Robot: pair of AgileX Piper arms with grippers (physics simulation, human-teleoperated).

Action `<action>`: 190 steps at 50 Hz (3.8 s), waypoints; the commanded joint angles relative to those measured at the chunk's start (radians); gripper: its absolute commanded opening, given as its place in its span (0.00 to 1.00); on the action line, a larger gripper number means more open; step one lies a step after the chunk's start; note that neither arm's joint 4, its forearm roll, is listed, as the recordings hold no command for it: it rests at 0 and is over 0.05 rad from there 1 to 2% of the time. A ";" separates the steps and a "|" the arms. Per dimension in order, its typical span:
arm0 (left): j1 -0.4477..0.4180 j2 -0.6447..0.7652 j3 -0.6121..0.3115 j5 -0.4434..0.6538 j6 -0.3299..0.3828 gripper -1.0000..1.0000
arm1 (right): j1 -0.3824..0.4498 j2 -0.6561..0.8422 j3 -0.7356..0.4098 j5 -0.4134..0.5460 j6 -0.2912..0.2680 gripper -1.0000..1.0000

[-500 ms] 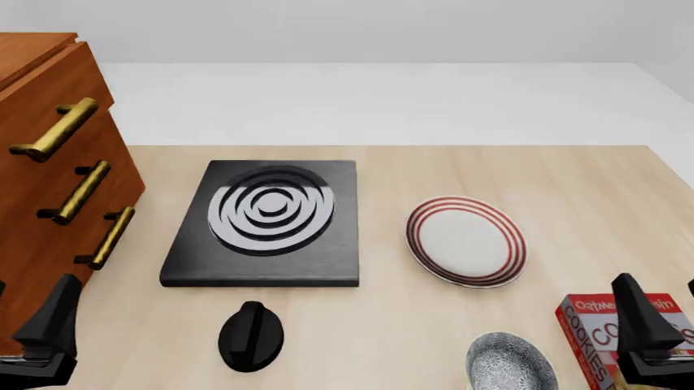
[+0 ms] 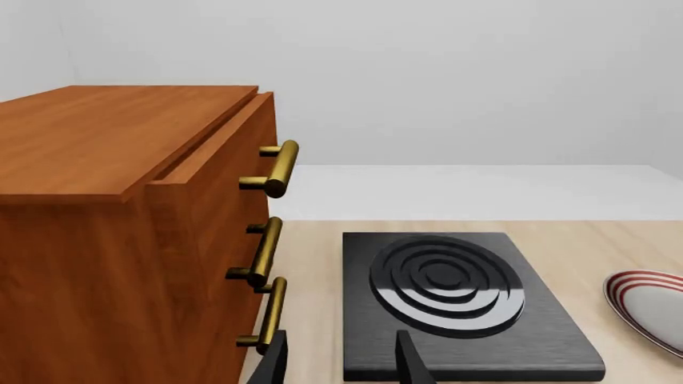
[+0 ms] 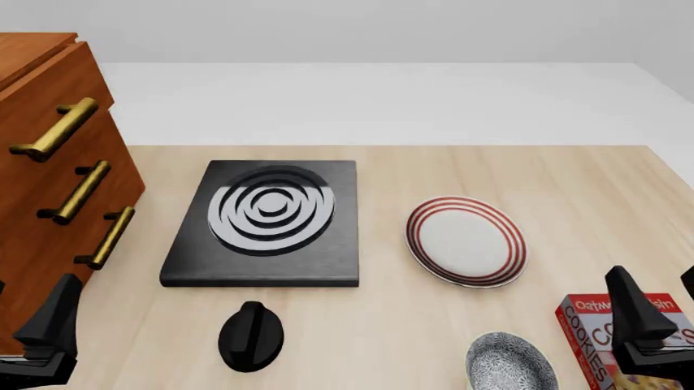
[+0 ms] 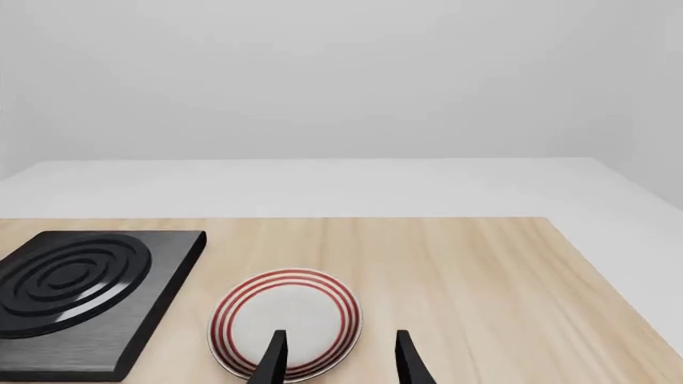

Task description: Pick the akita bowl on the ramekin and place it on the plate.

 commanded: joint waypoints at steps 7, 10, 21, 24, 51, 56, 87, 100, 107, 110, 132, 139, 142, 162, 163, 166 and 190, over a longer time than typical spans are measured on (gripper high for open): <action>0.000 0.000 0.000 0.000 -0.001 1.00 | 0.013 0.095 -0.207 0.128 -0.035 1.00; 0.000 0.001 0.000 0.000 0.001 1.00 | -0.017 0.179 -0.279 0.175 -0.085 1.00; 0.000 0.000 0.000 0.000 0.000 1.00 | 0.081 0.299 -0.513 0.423 -0.078 1.00; 0.000 0.000 0.000 0.000 0.000 1.00 | 0.123 0.347 -0.543 0.480 -0.051 1.00; 0.000 0.000 0.000 0.000 -0.001 1.00 | 0.256 0.422 -0.562 0.729 0.079 1.00; 0.000 0.000 0.000 0.000 0.000 1.00 | 0.259 0.420 -0.514 0.718 0.093 1.00; 0.001 0.006 -0.004 -0.002 0.000 1.00 | 0.297 0.461 -0.350 0.689 0.102 1.00; 0.001 0.007 -0.006 -0.002 0.000 1.00 | 0.318 0.487 -0.275 0.634 0.142 1.00; 0.001 0.011 -0.003 -0.008 0.000 1.00 | 0.319 0.507 -0.259 0.618 0.148 1.00; 0.001 0.010 -0.003 -0.007 0.000 1.00 | 0.322 0.520 -0.243 0.597 0.153 1.00; 0.001 0.012 -0.003 -0.008 0.000 1.00 | 0.340 0.716 -0.129 0.345 0.194 1.00; 0.001 0.011 -0.003 -0.008 0.000 1.00 | 0.331 0.754 -0.112 0.301 0.206 1.00; 0.001 0.013 -0.003 -0.009 0.001 1.00 | 0.330 0.762 -0.106 0.291 0.207 1.00; 0.001 0.012 -0.003 -0.008 0.000 1.00 | 0.366 0.801 -0.076 0.241 0.259 1.00; 0.001 0.012 -0.003 -0.008 0.000 1.00 | 0.361 0.800 -0.077 0.242 0.256 1.00; 0.001 0.011 -0.003 -0.008 0.000 1.00 | 0.361 0.791 -0.082 0.253 0.253 0.00; 0.001 0.012 -0.001 -0.011 0.000 1.00 | 0.358 0.690 -0.153 0.379 0.261 0.00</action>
